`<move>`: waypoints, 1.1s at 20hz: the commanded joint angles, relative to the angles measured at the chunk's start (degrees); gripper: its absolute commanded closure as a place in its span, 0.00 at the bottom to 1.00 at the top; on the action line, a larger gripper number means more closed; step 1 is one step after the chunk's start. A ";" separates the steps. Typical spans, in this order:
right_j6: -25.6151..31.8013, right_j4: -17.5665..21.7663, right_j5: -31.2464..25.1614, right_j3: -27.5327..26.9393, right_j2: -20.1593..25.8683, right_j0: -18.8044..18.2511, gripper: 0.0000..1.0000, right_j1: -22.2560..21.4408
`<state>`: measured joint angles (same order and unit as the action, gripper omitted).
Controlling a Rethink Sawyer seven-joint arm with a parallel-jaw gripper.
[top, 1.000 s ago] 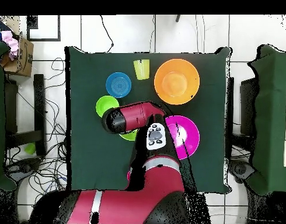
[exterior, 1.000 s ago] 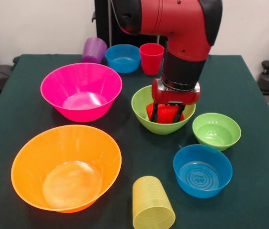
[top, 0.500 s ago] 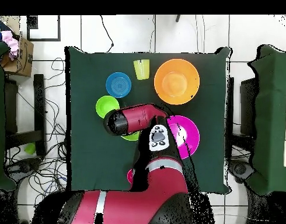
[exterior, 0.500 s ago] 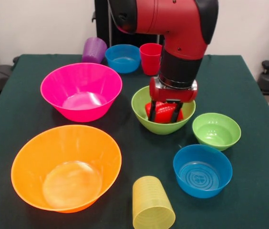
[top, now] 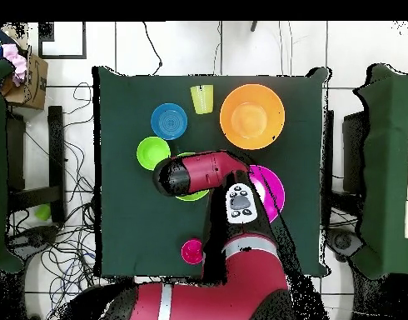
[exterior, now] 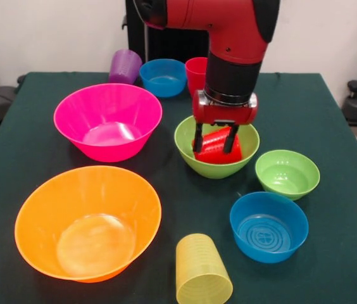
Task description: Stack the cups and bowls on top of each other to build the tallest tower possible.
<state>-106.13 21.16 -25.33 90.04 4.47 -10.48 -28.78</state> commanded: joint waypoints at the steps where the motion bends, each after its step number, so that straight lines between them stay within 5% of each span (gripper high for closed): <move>1: 0.18 -1.12 -2.78 3.07 7.32 -0.91 0.00 0.38; 22: -0.48 -0.52 -3.52 4.60 8.71 -0.86 0.00 0.26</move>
<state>-106.13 20.98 -25.33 93.51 8.87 -11.35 -30.41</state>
